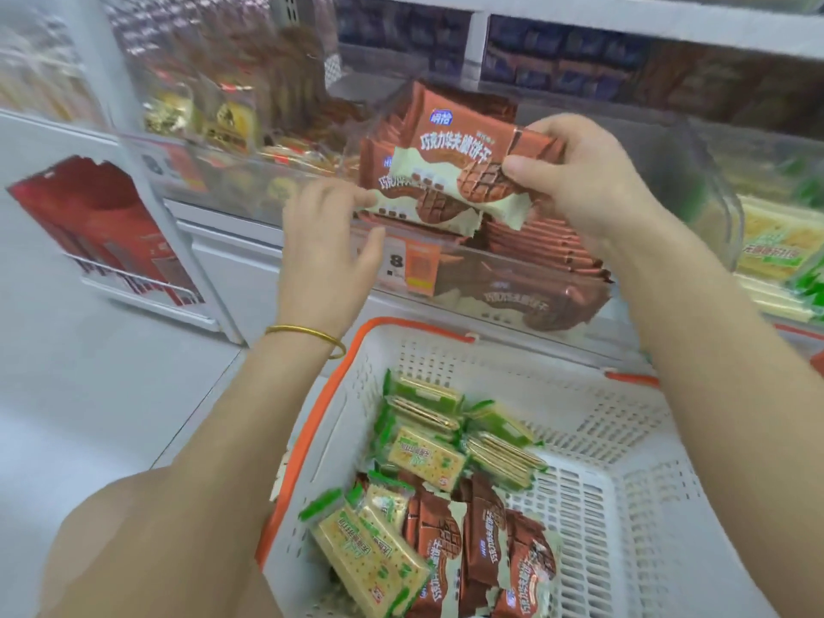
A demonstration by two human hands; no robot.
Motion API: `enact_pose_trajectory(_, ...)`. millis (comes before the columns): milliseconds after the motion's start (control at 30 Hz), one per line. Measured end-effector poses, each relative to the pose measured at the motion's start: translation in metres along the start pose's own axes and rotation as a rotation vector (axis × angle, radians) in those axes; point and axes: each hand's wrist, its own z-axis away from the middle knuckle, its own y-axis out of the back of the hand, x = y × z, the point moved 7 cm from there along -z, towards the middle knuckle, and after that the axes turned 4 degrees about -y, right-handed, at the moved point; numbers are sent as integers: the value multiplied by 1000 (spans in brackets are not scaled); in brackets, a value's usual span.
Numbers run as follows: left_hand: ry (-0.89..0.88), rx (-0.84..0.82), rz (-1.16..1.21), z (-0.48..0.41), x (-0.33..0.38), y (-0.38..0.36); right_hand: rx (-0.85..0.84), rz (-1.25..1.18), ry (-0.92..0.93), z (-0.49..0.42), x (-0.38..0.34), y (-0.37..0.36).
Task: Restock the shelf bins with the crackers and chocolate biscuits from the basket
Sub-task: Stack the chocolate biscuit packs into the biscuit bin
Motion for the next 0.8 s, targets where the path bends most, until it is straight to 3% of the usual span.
enact_pose_trajectory(167, -66, -153, -83, 17, 12, -29, 101, 328, 124, -15, 0, -33)
enact_pose_trajectory(300, -78, -161, -94, 20, 15, -31, 201, 672, 203, -8, 1, -53)
enact_pose_trajectory(400, -59, -174, -81, 20, 14, -32, 258, 792, 204, -6, 0, -55)
enact_pose_trajectory(567, -82, -127, -74, 23, 18, -28, 260, 706, 205, 6, -5, -43)
enact_pose_trajectory(700, -212, -49, -22, 37, 52, -20, 313, 424, 270, 53, -11, -1)
enact_pose_trajectory(800, -344, -173, 46, 64, 81, -35, 294, 324, 217, 102, 25, 17)
